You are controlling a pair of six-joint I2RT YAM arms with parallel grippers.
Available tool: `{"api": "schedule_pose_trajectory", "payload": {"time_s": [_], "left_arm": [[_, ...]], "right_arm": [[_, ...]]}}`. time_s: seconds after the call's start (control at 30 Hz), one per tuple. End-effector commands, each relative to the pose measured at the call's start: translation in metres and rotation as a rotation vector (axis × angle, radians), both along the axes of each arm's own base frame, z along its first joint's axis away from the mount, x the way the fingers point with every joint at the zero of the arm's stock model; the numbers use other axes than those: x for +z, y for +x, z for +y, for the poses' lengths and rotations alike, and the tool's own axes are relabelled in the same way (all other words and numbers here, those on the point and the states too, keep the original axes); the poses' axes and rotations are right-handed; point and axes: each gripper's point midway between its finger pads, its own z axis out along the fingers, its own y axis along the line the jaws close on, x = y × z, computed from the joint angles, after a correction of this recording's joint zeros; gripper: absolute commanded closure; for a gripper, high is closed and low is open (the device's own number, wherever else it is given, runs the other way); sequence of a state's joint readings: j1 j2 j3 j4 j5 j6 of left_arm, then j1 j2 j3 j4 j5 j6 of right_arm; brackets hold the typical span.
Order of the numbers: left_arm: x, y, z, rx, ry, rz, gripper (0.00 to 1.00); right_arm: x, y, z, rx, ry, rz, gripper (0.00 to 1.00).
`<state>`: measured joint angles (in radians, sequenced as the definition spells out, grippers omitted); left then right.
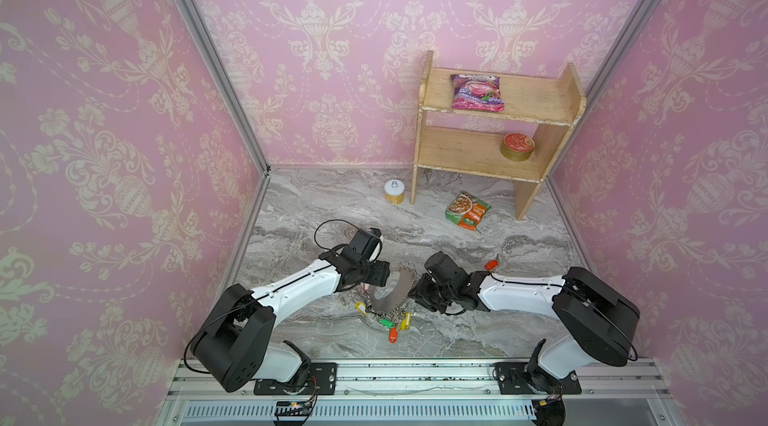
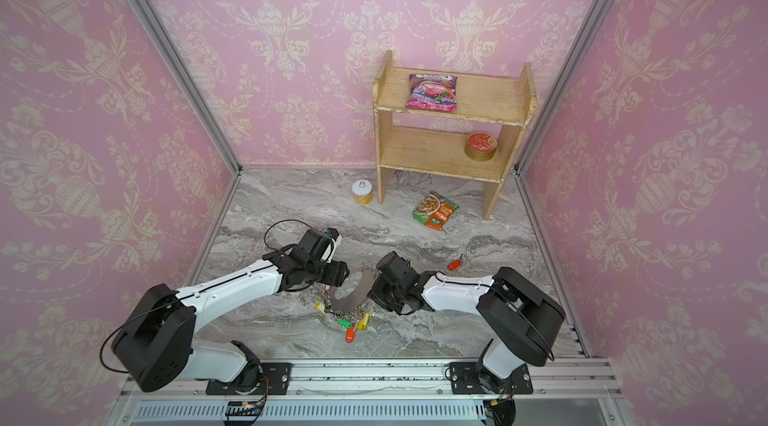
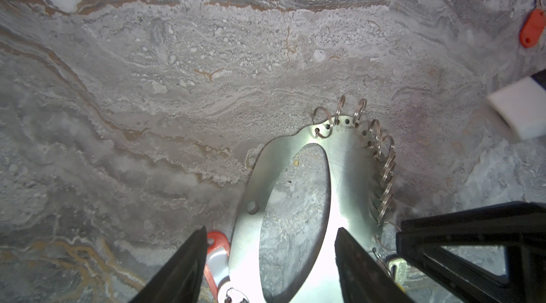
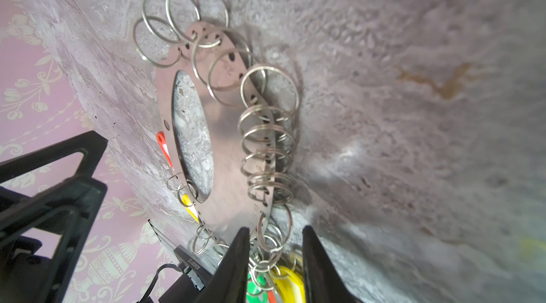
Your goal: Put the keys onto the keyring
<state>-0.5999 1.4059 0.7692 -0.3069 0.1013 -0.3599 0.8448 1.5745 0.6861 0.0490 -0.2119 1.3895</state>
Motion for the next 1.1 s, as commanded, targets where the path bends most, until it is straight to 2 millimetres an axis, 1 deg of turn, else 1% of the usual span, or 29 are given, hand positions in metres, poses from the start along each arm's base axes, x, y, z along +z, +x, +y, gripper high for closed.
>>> {"api": "schedule_pose_trajectory", "payload": {"time_s": [0.0, 0.23, 0.4, 0.77, 1.07], "left_arm": [[0.000, -0.004, 0.002, -0.017, 0.011, -0.011, 0.29], [0.000, -0.006, 0.006, -0.015, 0.017, -0.011, 0.29], [0.000, -0.006, 0.008, -0.012, 0.016, -0.013, 0.29], [0.002, -0.004, 0.008, -0.009, 0.008, -0.019, 0.29], [0.003, -0.005, 0.008, -0.011, 0.007, -0.018, 0.29]], "right_arm": [[-0.005, 0.005, 0.000, -0.030, 0.000, 0.013, 0.68], [-0.011, 0.006, 0.002, -0.056, 0.011, 0.041, 0.70], [-0.015, 0.005, 0.001, -0.069, 0.007, 0.058, 0.74], [-0.013, 0.004, -0.007, -0.092, -0.018, 0.059, 0.81], [-0.015, 0.003, -0.012, -0.103, -0.027, 0.064, 0.90]]}}
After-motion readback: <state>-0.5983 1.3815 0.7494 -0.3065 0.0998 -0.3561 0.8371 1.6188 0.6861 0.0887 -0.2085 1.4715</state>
